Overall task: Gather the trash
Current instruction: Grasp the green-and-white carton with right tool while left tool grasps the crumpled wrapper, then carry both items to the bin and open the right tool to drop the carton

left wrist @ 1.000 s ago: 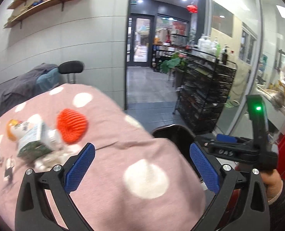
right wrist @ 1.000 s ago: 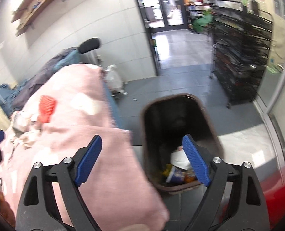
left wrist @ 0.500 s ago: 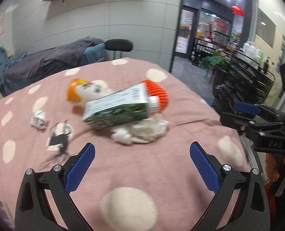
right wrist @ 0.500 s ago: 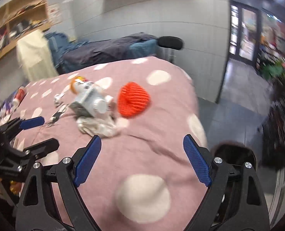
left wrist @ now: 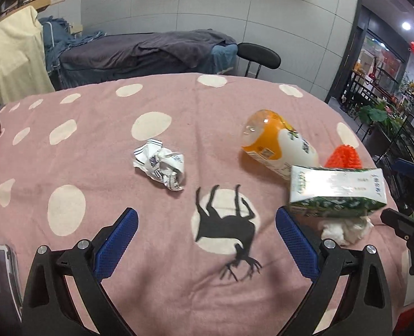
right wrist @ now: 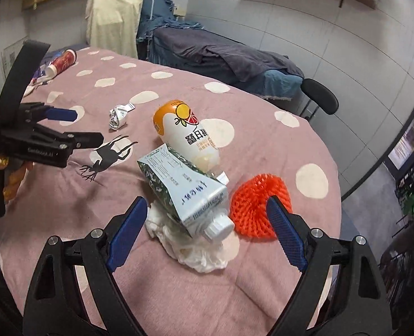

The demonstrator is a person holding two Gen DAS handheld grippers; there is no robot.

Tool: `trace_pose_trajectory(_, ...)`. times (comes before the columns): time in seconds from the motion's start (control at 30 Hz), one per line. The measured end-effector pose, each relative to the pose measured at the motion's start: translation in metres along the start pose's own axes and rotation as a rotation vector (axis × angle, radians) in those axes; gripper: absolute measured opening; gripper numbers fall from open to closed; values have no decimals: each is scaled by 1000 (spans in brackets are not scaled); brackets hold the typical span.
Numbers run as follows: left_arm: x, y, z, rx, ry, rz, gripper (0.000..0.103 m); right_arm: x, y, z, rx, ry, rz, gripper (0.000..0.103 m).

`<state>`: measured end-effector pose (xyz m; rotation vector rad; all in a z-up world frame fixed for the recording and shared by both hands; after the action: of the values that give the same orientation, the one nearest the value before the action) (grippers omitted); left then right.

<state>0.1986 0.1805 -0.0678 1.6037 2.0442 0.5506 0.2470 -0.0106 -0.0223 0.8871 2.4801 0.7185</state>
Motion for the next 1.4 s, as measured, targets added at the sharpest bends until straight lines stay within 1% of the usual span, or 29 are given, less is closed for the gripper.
trace_pose_trajectory(0.07, 12, 9, 13, 34, 9, -19, 97, 6, 10, 14, 40, 19, -74, 86)
trace_pose_trajectory(0.17, 28, 21, 30, 63, 19, -68, 97, 16, 20, 35, 91, 19, -150, 85)
trace_pose_trajectory(0.23, 36, 29, 41, 73, 30, -88, 97, 22, 23, 51, 139, 30, -203, 74)
trace_pose_trajectory(0.3, 41, 35, 52, 96, 37, -102, 95, 27, 23, 63, 173, 27, -240, 72)
trace_pose_trajectory(0.37, 43, 38, 61, 110, 14, -131, 93, 29, 24, 70, 186, 34, -255, 71)
trace_pose_trajectory(0.43, 47, 40, 67, 112, 21, -149, 89, 29, 23, 71, 191, 55, -251, 69)
trace_pose_trajectory(0.47, 50, 41, 70, 111, 33, -165, 80, 29, 23, 71, 188, 60, -250, 66)
trace_pose_trajectory(0.5, 53, 42, 72, 110, 32, -182, 69, 30, 23, 70, 185, 65, -250, 62)
trace_pose_trajectory(0.57, 55, 40, 74, 118, 24, -207, 57, 35, 22, 65, 174, 92, -249, 51)
trace_pose_trajectory(0.6, 55, 39, 73, 112, 29, -205, 49, 38, 22, 63, 167, 93, -245, 51)
trace_pose_trajectory(0.67, 51, 38, 68, 104, 27, -202, 40, 40, 21, 60, 157, 86, -239, 51)
trace_pose_trajectory(0.73, 52, 36, 63, 92, 8, -224, 33, 40, 23, 54, 133, 107, -203, 51)
trace_pose_trajectory(0.83, 48, 30, 48, 68, -15, -233, 32, 39, 26, 43, 97, 141, -151, 51)
trace_pose_trajectory(1.03, 26, 17, 15, 8, -44, -206, 31, 36, 14, 15, 37, 140, -50, 51)
trace_pose_trajectory(1.1, 13, 10, -2, -28, -51, -184, 31, 32, 6, 6, 22, 131, -7, 51)
trace_pose_trajectory(1.23, -17, 0, -32, -88, -92, -143, 32, 20, -12, -11, -6, 117, 70, 51)
trace_pose_trajectory(1.4, -61, -14, -55, -115, -165, -74, 32, 0, -37, -29, -31, 89, 180, 51)
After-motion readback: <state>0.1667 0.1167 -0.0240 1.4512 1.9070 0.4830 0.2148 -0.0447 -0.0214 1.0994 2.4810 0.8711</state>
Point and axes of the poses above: each gripper's, at about its wrist camera, not at the fingertips, and z roughly the way its jaws point, x to its left, y to its top, the point moved 6 cm from there along z, roughly the way its jaws point, and after that the axes turned 6 degrees about x, right-handed, at the moved point
